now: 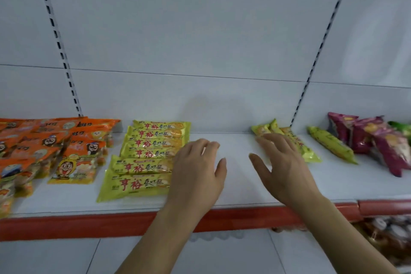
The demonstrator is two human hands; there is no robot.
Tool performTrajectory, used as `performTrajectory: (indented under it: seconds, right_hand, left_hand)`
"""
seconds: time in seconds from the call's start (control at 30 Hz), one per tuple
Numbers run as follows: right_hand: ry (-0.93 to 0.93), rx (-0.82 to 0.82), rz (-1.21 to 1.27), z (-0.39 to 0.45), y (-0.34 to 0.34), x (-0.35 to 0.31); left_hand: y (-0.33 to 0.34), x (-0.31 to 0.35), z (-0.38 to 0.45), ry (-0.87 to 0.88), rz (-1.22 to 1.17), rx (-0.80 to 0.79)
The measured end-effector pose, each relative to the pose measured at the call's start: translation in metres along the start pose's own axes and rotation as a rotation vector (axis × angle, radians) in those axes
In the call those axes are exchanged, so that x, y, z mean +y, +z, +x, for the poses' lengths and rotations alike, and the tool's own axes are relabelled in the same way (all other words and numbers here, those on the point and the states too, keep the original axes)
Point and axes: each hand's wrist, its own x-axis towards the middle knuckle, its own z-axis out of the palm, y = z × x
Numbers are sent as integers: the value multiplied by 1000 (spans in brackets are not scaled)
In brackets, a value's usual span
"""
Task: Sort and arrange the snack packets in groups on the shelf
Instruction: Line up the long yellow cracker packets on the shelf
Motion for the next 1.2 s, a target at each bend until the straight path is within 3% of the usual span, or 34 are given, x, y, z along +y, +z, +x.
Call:
performTrajectory:
  seconds: [0.23,0.4,0.6,0.7,0.77,0.87,0.97,1.07,1.2]
  right_hand:
    - [97,-23,-125,-3,-24,122]
    - [292,-335,-297,13,-35,210]
    - [417,-465,-299,29,-31,251]
    - [433,-452,-254,29,-26,258]
    - [405,-317,-201,25,-28,258]
    - [253,-5,-67,18,-32,248]
    - [34,175,97,12,-30,224]
    - [-63,154,272,9,-25,208]
    - [-53,64,455,16,-22,203]
  left_hand:
    - [77,95,47,-2,-7,-165]
    - [129,153,77,-15,18,-297]
    - [164,190,90,-100,132,-468]
    - [168,194,94,-126,128,-440]
    - [168,196,97,-160,84,-407]
    - [166,204,105,-315,-184,-344]
    - [168,218,112,-516,-637,-321]
    - [170,216,115,-704,-954,-166]
    - [160,190,117,-863,-1118,-100]
